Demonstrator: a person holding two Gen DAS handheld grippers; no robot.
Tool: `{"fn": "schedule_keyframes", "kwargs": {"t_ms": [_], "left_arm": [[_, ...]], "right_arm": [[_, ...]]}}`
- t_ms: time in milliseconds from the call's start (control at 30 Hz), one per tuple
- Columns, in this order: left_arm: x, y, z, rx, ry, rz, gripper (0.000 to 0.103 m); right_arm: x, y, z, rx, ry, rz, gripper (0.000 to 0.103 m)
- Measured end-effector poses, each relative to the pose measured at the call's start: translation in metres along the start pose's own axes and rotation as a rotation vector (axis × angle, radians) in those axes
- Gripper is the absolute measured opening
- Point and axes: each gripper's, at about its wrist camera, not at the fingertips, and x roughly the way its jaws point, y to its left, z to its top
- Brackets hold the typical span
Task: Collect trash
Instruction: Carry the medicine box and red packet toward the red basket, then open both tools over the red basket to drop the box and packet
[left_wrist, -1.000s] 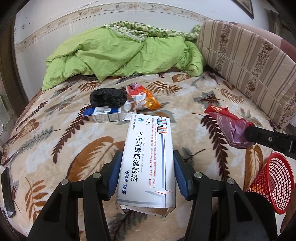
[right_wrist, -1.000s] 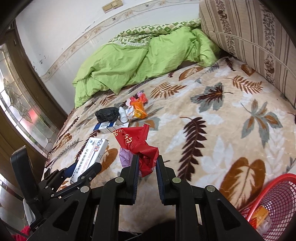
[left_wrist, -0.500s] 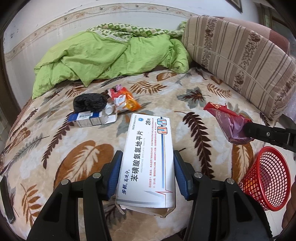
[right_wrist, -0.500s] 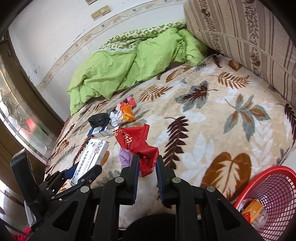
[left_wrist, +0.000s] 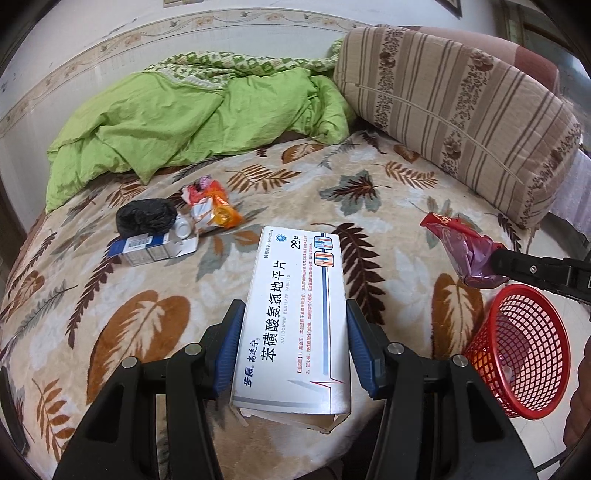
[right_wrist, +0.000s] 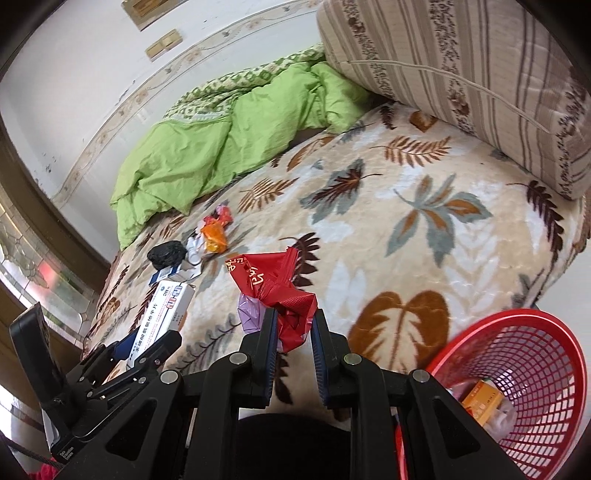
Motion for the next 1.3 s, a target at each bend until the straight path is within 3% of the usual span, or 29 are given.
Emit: {"fn": "schedule_keyframes", "kwargs": {"t_ms": [733, 1067, 1300], "left_arm": [[0.001, -0.061, 0.014, 0.109, -0.010, -0.103, 0.052], [-0.007, -0.109, 0.032, 0.196, 0.013, -0.274, 0.052], [-0.004, -0.162, 0.032, 0.256, 0.138, -0.488, 0.052]], "right_arm": [[-0.045, -0.064, -0.008, 0.126, -0.034, -0.114, 0.019], [-0.083, -0.104, -0.018, 0.202, -0.053, -0.206, 0.019], [-0.105, -0.134, -0.031, 0.273, -0.055, -0.263, 0.019]]}}
